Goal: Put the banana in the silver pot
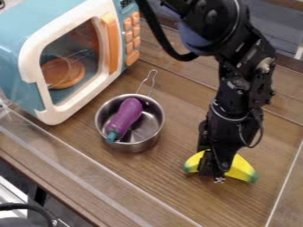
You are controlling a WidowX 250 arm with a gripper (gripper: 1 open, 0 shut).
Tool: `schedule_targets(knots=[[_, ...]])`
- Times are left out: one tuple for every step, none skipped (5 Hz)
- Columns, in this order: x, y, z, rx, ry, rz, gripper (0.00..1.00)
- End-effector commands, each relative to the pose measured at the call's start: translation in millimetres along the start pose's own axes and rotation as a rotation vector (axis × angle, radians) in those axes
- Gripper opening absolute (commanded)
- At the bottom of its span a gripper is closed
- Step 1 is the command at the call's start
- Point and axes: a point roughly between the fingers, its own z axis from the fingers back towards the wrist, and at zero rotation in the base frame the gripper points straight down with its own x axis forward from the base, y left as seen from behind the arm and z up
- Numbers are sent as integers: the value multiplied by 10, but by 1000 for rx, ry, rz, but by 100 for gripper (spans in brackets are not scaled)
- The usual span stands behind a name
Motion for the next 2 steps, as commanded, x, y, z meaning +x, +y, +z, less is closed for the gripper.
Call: schedule_targets(knots=[[33, 39, 150, 29, -33, 9, 0], [20, 40, 198, 31, -32, 20, 0]])
